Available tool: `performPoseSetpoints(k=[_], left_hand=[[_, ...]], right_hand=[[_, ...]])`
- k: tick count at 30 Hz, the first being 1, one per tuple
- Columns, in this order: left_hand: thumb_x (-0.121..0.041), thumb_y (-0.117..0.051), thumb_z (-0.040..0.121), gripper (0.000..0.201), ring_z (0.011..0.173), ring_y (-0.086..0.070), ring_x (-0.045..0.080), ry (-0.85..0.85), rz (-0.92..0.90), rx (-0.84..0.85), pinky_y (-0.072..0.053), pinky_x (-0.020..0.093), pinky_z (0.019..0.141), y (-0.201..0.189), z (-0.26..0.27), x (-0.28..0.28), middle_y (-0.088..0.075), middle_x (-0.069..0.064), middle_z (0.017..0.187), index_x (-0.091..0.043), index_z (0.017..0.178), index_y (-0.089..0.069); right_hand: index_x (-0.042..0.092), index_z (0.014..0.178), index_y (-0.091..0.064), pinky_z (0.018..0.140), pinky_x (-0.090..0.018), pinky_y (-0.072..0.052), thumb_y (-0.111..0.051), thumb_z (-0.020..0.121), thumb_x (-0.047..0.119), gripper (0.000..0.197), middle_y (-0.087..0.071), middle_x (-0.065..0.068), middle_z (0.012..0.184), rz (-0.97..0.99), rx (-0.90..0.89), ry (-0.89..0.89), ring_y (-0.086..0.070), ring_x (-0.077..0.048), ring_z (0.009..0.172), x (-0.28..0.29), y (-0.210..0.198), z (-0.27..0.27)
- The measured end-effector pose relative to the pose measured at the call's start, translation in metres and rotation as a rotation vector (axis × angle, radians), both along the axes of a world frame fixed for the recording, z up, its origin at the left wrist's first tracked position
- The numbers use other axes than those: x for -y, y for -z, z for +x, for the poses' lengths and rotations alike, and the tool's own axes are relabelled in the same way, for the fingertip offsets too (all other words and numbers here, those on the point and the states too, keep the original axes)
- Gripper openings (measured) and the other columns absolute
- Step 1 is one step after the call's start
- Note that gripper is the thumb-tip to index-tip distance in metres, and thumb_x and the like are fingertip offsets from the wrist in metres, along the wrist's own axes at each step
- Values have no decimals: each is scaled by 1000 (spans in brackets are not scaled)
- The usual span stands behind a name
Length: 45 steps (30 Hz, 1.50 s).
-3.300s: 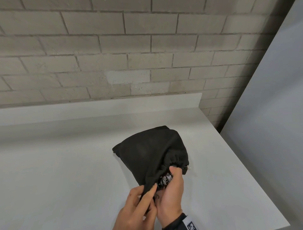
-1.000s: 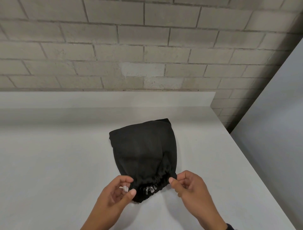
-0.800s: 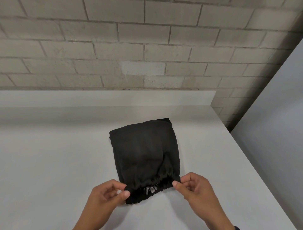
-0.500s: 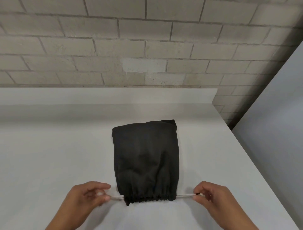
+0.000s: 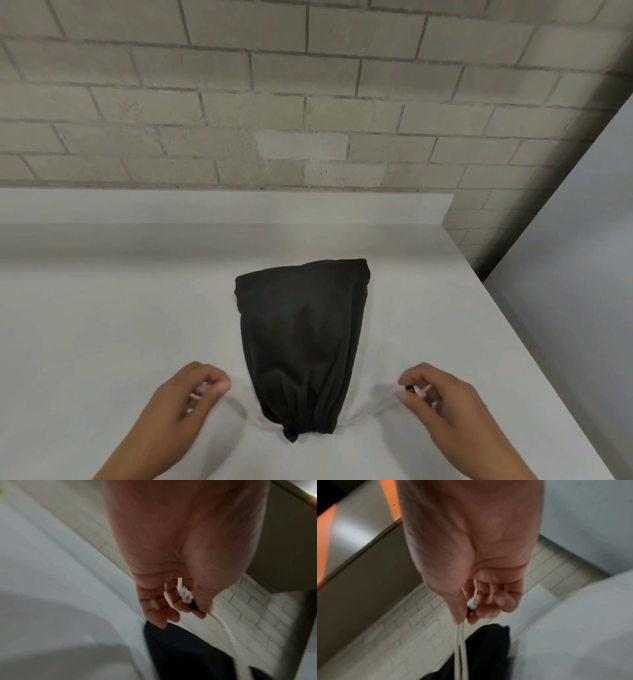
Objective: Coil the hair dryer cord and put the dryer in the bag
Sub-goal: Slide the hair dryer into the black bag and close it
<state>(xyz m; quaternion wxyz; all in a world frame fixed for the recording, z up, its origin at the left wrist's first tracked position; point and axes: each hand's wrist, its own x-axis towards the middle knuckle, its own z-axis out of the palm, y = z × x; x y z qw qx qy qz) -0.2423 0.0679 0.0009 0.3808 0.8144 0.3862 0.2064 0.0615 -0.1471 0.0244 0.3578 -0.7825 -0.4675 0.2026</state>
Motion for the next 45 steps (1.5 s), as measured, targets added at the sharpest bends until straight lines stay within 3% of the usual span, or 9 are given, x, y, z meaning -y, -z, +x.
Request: performPoseSetpoints(k=[9,12,15,18,22,28,33,40,45], left_hand=[[-43,-70,84,11,88,-65,2,-209,-192,-7,-53,25,84,7,87,16,-69,-16,88,-32,83,-69],[-68,-66,74,64,119,-53,23,-394,-282,-248,-45,39,102,11,96,24,-47,0,128,-29,122,-50],[-65,-76,66,105,131,-45,31,-469,-537,-178,-44,43,104,-2,99,28,-34,10,148,-15,144,-27],[-47,-93,52,111,121,-54,27,-373,-822,-10,-52,43,98,-2,99,27,-50,2,135,-15,137,-29],[-42,-101,22,121,107,-65,20,-269,-880,18,-54,39,95,11,100,26,-64,0,117,-13,124,-45],[-17,-100,34,93,96,-72,15,-119,-863,84,-55,27,82,13,95,10,-77,-2,100,-16,117,-58],[10,-90,54,70,91,-74,12,-72,-755,198,-56,18,70,-5,94,-12,-77,-1,99,-15,114,-63],[4,-91,57,67,100,-72,20,-136,-636,268,-56,43,92,-14,85,-77,-76,3,105,-16,115,-63],[5,-89,59,62,94,-73,17,-175,-579,238,-59,34,81,-14,74,-127,-76,3,101,-15,112,-64]], right_hand=[[32,76,-68,77,-12,-44,-76,78,39,10,-66,17,83,39,-203,257,-60,-1,85,-89,16,-54],[30,93,-58,83,-19,-48,-77,77,41,27,-57,13,102,-60,-402,397,-57,-9,97,-96,24,-62],[24,118,-37,95,-32,-48,-81,72,41,66,-43,6,117,-156,-668,496,-49,-16,107,-100,23,-65],[14,133,-37,93,-39,-53,-86,66,37,86,-56,-2,125,-181,-957,454,-60,-23,111,-101,22,-58],[5,116,-65,82,-39,-59,-82,74,15,47,-75,-12,104,-153,-1252,237,-73,-28,94,-103,21,-53],[5,111,-66,65,-32,-59,-74,73,-8,41,-76,-13,96,-167,-1203,110,-75,-27,84,-120,21,-54],[6,115,-67,85,-44,-58,-77,65,-6,52,-74,-15,103,-136,-1170,65,-71,-32,97,-150,22,-55],[1,111,-69,90,-46,-56,-68,77,-8,35,-73,-19,106,-53,-1154,-41,-70,-32,99,-225,10,-59],[-1,109,-68,78,-40,-59,-67,79,-8,31,-73,-21,104,-37,-1187,-18,-72,-33,95,-277,16,-74]])
